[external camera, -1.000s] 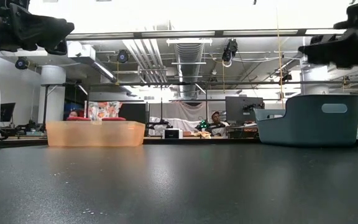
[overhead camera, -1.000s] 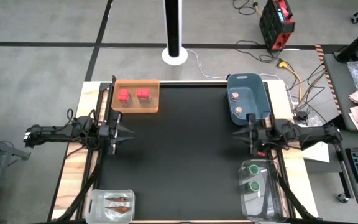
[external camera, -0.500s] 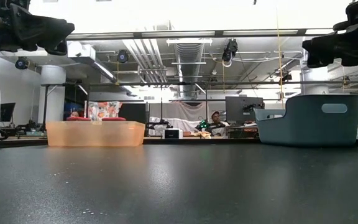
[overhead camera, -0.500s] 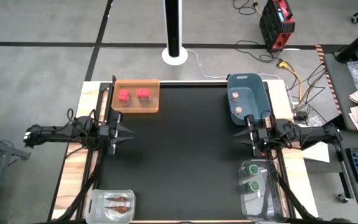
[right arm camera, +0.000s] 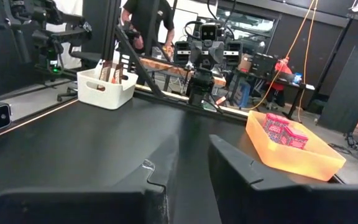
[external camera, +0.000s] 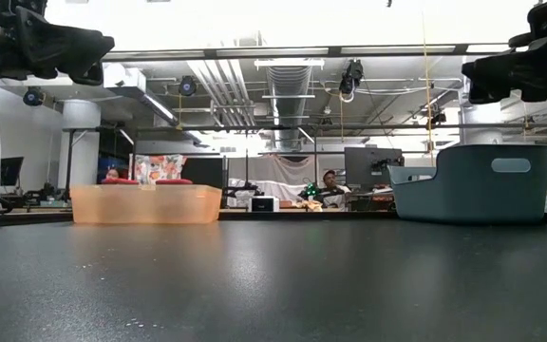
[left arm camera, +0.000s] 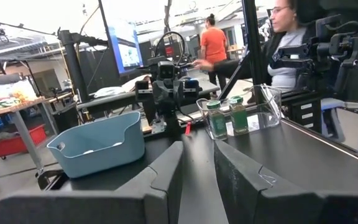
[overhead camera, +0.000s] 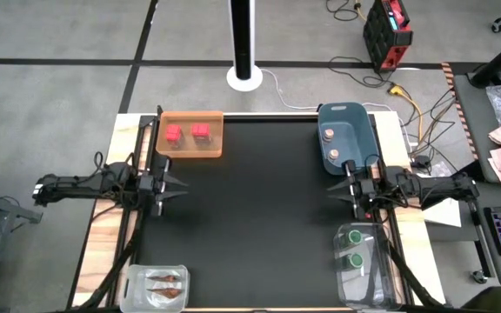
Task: Sort spices by type
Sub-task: Return to Home Position
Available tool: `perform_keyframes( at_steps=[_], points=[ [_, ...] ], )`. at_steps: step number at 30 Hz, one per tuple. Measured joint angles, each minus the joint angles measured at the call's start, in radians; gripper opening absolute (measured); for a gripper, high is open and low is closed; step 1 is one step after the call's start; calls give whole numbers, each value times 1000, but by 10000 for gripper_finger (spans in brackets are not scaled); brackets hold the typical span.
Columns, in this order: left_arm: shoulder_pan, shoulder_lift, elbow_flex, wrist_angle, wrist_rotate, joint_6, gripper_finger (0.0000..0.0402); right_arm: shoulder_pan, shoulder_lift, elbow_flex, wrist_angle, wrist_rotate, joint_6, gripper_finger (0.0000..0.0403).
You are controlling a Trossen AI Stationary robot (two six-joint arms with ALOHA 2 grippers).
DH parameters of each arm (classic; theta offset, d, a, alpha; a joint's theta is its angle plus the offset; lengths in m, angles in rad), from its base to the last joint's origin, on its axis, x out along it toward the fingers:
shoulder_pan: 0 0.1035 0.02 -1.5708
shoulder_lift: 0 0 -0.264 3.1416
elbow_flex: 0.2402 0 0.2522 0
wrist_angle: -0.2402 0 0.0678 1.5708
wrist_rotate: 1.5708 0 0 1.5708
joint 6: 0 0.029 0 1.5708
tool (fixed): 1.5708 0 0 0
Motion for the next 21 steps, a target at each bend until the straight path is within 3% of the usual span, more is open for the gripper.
perform_keyframes(
  at_steps=[12,21],
  points=[
    [0,0,0,0,0,0,75,0,0,0,0,0,0,59],
    [0,0,0,0,0,0,75,0,0,0,0,0,0,74]
  ],
)
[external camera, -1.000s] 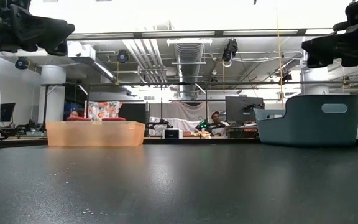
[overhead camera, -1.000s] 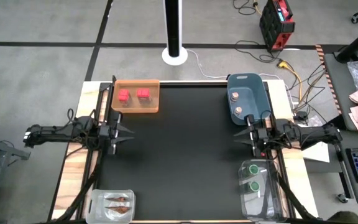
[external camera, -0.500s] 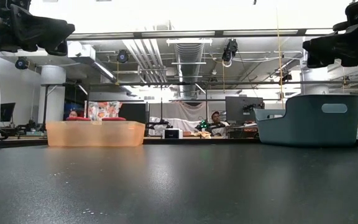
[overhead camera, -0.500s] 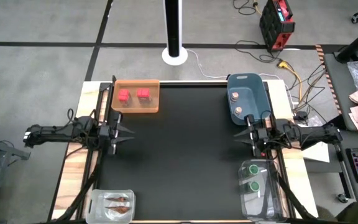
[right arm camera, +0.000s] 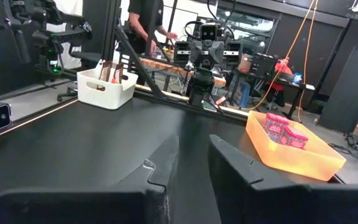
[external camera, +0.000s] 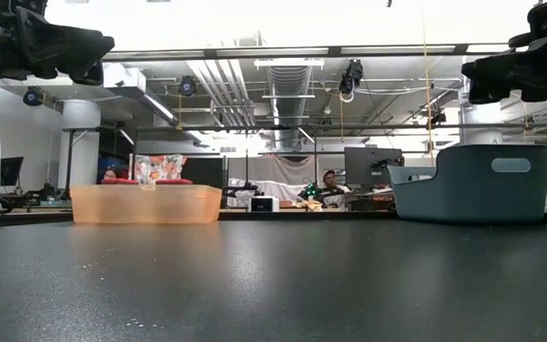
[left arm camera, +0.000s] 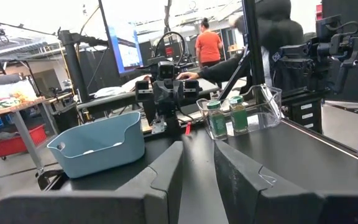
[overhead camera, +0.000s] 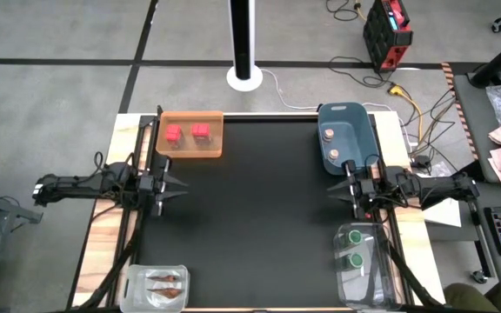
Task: Sort spices by type
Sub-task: Return to Home Position
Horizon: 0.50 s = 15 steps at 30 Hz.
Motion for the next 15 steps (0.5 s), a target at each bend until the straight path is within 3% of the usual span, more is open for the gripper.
perform_keyframes(
  at_steps=[15],
  points=[
    [0,0,0,0,0,0,75,0,0,0,0,0,0,98]
  ],
)
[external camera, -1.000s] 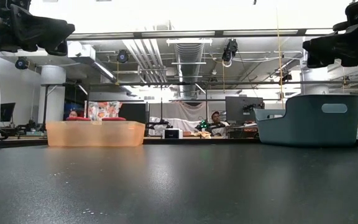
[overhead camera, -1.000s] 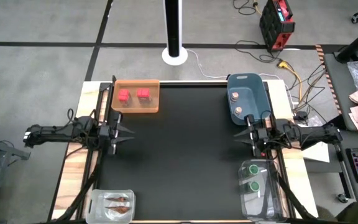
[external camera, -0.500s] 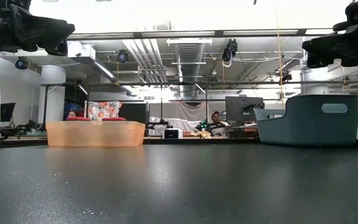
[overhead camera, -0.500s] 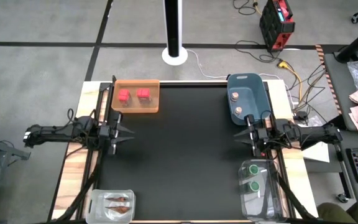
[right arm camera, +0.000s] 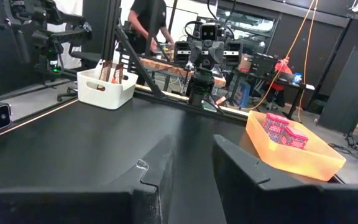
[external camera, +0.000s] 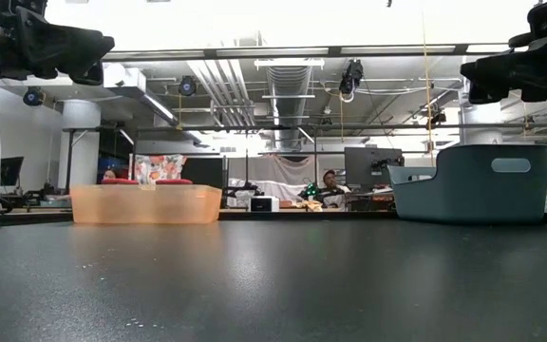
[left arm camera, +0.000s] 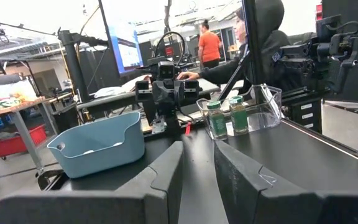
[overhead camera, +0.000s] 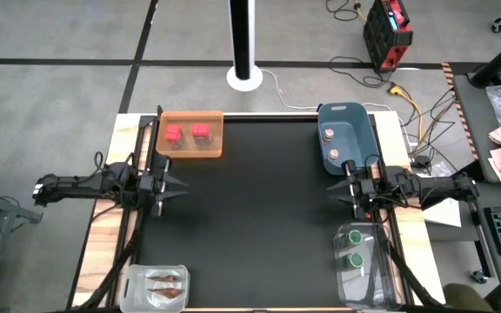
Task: Sort spices by type
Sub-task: Return to Home Position
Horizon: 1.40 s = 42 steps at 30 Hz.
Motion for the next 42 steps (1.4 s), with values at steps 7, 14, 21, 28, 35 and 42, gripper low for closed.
perform_keyframes(
  at_steps=[7,14,21,28,35,42],
  points=[
    [0,0,0,0,0,0,75,0,0,0,0,0,0,85],
    [0,0,0,0,0,0,75,0,0,0,0,0,0,67],
    [0,0,0,0,0,0,75,0,0,0,0,0,0,67],
    [0,0,0,0,0,0,75,0,0,0,0,0,0,84],
    [0,0,0,0,0,0,75,0,0,0,0,0,0,89],
    [0,0,0,0,0,0,75,0,0,0,0,0,0,71]
  ],
)
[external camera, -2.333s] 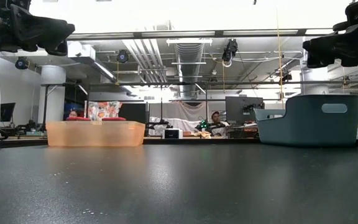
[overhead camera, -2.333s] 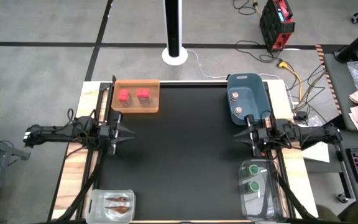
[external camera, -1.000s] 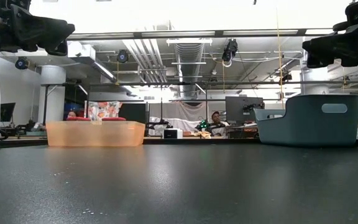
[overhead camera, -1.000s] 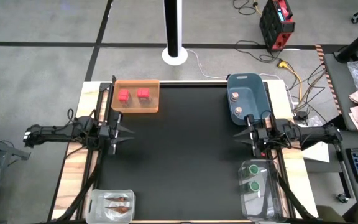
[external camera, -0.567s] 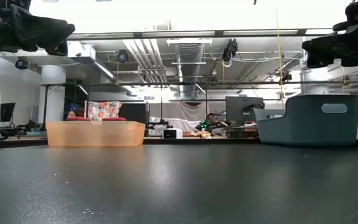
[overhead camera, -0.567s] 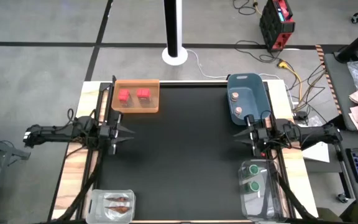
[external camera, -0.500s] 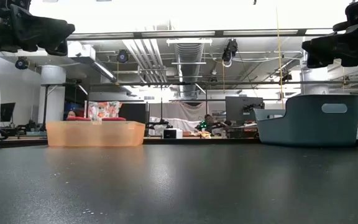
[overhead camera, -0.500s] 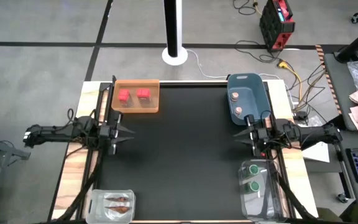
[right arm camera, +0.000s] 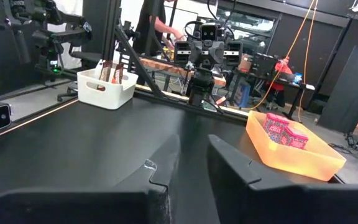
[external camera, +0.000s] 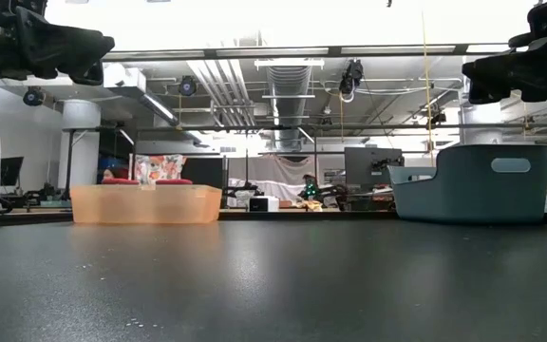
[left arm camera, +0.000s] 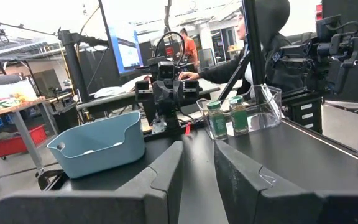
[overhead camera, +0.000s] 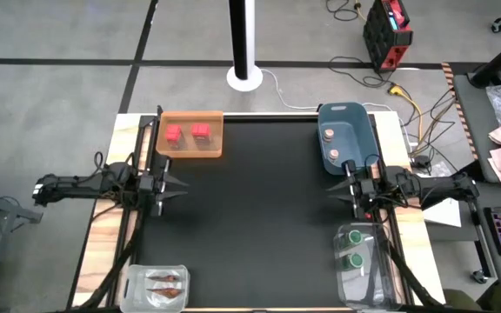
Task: Sort spices by type
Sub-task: Return to Home Position
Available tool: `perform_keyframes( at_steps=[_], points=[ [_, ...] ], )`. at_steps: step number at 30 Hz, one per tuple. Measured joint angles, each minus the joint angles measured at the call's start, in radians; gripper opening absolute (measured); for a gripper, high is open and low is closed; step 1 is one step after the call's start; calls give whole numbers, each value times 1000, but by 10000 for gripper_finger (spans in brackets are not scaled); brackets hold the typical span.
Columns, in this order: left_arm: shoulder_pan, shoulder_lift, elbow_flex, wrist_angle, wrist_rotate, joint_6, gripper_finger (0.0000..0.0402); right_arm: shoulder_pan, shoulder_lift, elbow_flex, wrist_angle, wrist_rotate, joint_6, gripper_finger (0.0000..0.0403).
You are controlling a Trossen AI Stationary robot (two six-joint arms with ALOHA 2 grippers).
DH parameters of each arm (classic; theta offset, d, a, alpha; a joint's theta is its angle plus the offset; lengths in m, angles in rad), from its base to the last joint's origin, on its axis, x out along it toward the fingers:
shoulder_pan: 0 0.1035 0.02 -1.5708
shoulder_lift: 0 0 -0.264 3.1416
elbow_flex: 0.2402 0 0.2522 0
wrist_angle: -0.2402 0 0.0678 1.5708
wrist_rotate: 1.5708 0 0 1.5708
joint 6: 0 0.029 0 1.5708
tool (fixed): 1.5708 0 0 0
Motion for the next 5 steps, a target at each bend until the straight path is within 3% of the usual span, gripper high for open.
perform_keyframes(
  at_steps=[5],
  points=[
    [0,0,0,0,0,0,75,0,0,0,0,0,0,62]
  ],
)
